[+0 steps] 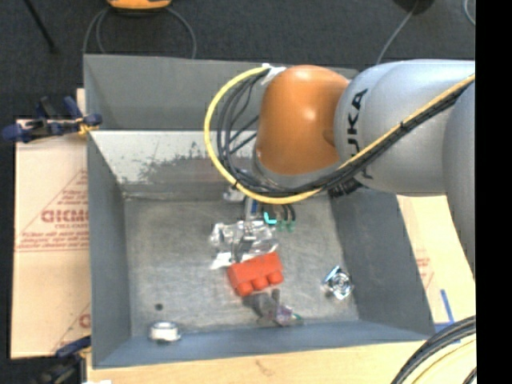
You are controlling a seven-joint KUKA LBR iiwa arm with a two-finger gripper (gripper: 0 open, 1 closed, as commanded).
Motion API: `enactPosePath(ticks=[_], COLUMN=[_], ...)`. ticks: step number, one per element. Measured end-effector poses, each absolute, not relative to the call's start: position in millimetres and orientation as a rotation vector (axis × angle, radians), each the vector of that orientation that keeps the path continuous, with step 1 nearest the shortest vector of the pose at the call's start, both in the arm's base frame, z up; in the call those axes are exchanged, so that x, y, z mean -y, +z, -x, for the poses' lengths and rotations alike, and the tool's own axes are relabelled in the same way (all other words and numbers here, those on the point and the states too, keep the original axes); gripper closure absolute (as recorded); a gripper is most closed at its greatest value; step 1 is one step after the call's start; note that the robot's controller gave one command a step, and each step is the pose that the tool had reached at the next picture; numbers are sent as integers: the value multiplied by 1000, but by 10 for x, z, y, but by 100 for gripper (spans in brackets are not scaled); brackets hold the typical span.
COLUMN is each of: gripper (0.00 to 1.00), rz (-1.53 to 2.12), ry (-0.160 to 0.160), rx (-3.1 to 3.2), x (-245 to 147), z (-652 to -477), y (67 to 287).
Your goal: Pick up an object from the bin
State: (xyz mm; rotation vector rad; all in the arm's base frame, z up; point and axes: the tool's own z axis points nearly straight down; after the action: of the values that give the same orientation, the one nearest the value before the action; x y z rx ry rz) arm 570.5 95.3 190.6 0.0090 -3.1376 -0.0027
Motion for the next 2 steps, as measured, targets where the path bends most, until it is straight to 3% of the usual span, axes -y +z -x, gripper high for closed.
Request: enactPosePath(ticks=[1,2], gripper=[0,100], rz=[236,240], ry=[-9,-11], rx=[3141,3154], x=[-631,-631], z=[-5882,-5918], y=[732,782])
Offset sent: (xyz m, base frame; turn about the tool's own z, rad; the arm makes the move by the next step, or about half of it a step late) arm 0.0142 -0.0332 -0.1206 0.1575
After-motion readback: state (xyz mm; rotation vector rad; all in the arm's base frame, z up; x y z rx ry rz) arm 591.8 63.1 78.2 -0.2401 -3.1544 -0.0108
